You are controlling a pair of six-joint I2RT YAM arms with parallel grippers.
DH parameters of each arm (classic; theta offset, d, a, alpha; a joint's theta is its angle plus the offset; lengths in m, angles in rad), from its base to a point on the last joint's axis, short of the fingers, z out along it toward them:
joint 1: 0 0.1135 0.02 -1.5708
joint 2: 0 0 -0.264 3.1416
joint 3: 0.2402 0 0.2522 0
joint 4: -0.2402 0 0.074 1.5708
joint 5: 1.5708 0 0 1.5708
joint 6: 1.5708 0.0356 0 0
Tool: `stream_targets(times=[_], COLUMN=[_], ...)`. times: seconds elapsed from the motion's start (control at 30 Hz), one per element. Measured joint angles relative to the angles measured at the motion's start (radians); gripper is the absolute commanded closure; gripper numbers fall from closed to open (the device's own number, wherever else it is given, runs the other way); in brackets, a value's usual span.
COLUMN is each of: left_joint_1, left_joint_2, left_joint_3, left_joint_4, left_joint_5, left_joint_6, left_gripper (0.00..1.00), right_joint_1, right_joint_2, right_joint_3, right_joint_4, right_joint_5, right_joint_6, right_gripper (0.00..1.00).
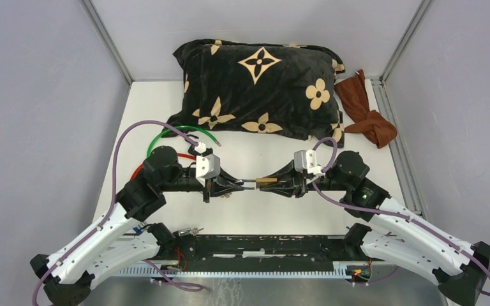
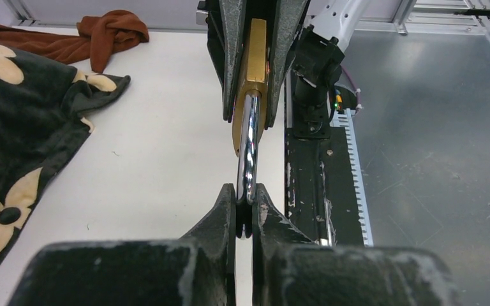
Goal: Lock with the key
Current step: Lock the lock.
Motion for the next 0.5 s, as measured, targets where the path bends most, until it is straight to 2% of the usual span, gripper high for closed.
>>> stream_targets(times=[0.23, 0.5], left_joint_1=[0.003, 0.004], left_joint_2=[-0.018, -0.018], left_joint_3=[-0.047, -0.085], left_joint_4=[0.073, 0.161], left_joint_5=[0.003, 0.003], left_joint_6=[-0.048, -0.135], left_gripper=[0.98, 0.98], right_joint_1=[-0.011, -0.015], right_joint_2=[0.030, 0.038], right_joint_3=[-0.035, -0.064], right_joint_4=[0.139, 0.212], right_joint_5=[-0.041, -0.032], right_joint_6=[0.137, 0.215], right_gripper=[1.00, 1.00])
